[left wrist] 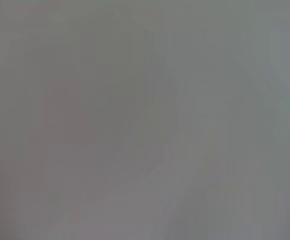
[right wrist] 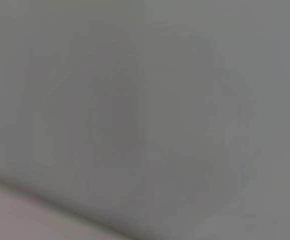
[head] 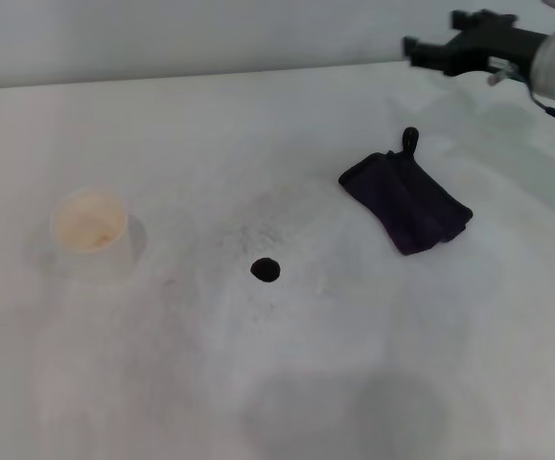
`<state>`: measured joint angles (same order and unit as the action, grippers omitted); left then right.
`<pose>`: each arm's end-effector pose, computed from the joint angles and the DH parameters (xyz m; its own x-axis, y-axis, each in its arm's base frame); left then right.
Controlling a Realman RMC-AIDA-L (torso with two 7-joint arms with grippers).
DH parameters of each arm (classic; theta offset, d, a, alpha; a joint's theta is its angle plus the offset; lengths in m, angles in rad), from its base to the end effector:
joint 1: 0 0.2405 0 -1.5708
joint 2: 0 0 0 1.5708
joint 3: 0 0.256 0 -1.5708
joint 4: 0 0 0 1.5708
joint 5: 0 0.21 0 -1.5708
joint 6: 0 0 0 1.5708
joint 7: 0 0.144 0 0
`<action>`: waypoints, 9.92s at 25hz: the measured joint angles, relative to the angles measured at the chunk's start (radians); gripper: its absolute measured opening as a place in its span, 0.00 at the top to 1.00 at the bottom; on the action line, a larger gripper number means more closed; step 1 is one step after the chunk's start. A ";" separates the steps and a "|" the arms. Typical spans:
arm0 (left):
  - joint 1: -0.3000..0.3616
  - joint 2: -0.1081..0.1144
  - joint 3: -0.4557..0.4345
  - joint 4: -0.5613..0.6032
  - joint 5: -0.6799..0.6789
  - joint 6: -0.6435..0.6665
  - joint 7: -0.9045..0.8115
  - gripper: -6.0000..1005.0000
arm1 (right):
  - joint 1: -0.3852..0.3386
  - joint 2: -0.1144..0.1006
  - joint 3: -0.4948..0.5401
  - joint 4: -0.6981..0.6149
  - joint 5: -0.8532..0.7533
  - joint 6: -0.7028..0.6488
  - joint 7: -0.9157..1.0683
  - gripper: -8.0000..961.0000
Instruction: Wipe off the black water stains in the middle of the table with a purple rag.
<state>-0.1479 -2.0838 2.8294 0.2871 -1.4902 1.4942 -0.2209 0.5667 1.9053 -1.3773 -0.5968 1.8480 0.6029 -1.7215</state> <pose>-0.3644 0.2149 -0.0104 0.5083 -0.1360 0.8504 0.8612 0.0830 -0.5015 0.2849 0.4355 0.0354 0.8034 -0.3460 -0.4846 -0.5954 -0.4819 -0.6429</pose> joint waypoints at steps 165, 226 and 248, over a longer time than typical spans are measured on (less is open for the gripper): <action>-0.140 -0.001 0.001 -0.043 -0.057 -0.112 -0.012 0.13 | 0.152 0.111 -0.436 -0.127 -0.577 0.174 0.428 0.93; -0.142 0.005 0.001 -0.064 -0.061 -0.112 -0.012 0.12 | -0.107 0.099 0.603 0.011 -0.184 0.531 0.075 0.43; -0.233 0.002 -0.001 -0.121 -0.100 -0.187 -0.005 0.12 | -0.064 0.111 1.002 0.513 0.317 0.315 -1.184 0.24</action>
<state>-0.3808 -2.0814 2.8286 0.1665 -1.5907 1.3077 -0.2260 0.5023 2.0168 -0.3753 -0.0833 2.1651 0.9181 -2.9058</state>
